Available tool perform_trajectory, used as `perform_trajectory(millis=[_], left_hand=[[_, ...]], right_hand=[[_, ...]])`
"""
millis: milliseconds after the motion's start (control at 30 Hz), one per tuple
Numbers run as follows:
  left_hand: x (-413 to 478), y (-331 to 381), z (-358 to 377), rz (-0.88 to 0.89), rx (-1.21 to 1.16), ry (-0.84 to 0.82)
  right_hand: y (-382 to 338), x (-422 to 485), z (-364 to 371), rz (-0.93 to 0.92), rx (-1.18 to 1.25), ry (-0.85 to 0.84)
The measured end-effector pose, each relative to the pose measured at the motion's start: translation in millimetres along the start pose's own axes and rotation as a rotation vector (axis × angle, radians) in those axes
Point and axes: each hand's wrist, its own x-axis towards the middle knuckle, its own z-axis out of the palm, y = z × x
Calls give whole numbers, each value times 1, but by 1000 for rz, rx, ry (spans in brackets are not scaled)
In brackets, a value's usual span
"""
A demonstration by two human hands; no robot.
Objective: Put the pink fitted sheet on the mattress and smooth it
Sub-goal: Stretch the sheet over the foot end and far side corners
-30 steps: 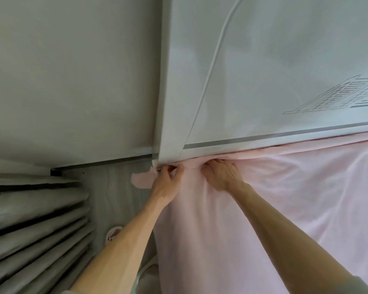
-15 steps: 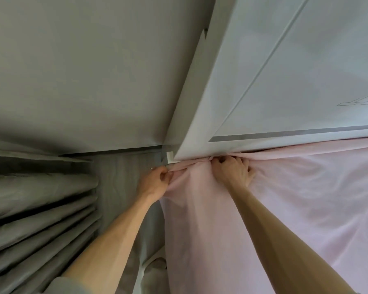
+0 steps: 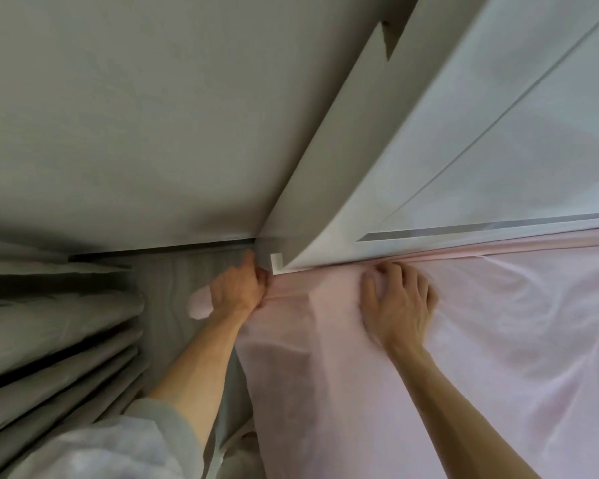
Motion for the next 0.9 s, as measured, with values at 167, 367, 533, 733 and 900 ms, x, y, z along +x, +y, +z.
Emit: perform_trajectory(millis=[167,367,533,733,900], left_hand=[[17,-6,14,95,259,-86],[27,0,32,25,400,-153],[38,-5,59,-81,354,-92],[45,-12,76,-70,173,-35],[49,-13,85,-44,128,-15]], right_hand=[[-7,-1,21,-78,-46,49],[-4,1,9,-159,-3,55],[24,5,24,-90,-8,94],[20,13,36,-55,26,106],[22,24,30,-141,-37,-23]])
